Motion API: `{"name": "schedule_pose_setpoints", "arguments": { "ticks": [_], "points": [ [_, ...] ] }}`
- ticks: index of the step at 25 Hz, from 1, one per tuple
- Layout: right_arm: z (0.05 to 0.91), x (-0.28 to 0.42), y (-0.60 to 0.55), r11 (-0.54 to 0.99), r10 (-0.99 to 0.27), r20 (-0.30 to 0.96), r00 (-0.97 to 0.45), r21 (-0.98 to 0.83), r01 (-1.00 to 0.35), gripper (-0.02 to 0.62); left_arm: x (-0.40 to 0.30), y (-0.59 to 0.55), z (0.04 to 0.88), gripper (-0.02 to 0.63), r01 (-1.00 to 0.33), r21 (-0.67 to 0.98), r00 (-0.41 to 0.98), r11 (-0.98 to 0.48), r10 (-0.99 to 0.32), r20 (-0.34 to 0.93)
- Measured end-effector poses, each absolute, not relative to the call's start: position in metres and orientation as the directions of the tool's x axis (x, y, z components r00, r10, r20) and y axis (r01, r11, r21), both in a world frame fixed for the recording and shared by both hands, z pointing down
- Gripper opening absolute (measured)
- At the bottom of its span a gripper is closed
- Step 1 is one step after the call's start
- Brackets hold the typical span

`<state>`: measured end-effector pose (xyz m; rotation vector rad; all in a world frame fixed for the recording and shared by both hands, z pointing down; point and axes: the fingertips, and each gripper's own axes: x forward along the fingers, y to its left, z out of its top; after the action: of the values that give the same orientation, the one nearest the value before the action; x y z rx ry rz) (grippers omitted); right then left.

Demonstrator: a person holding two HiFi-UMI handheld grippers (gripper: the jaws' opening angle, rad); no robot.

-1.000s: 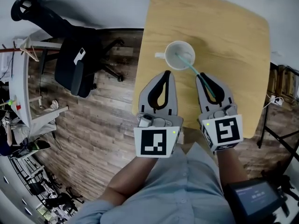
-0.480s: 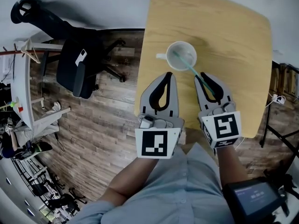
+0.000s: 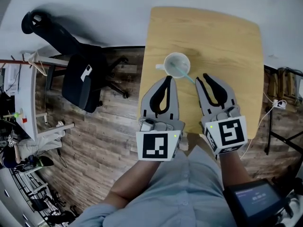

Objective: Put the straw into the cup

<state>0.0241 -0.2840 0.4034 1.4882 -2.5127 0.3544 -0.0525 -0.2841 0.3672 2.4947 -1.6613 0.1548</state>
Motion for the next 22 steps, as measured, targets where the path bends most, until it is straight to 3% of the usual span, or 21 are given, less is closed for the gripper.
{"name": "schedule_pose_setpoints", "arguments": {
  "ticks": [7, 12, 22],
  "points": [
    [0.313, 0.023, -0.282, 0.469, -0.876, 0.111, -0.469, -0.031, -0.883, 0.066, -0.039, -0.282, 0.288, -0.008, -0.904, -0.001, 0.428, -0.428, -0.904, 0.008],
    [0.275, 0.025, -0.280, 0.433, -0.901, 0.028, -0.432, 0.032, -0.901, 0.011, -0.031, -0.275, 0.255, -0.008, -0.889, -0.031, 0.457, -0.456, -0.887, -0.065],
    [0.241, 0.019, -0.286, 0.404, -0.912, -0.041, -0.408, 0.080, -0.911, 0.000, -0.035, -0.279, 0.223, -0.008, -0.874, -0.050, 0.485, -0.483, -0.862, -0.149]
  ]
}}
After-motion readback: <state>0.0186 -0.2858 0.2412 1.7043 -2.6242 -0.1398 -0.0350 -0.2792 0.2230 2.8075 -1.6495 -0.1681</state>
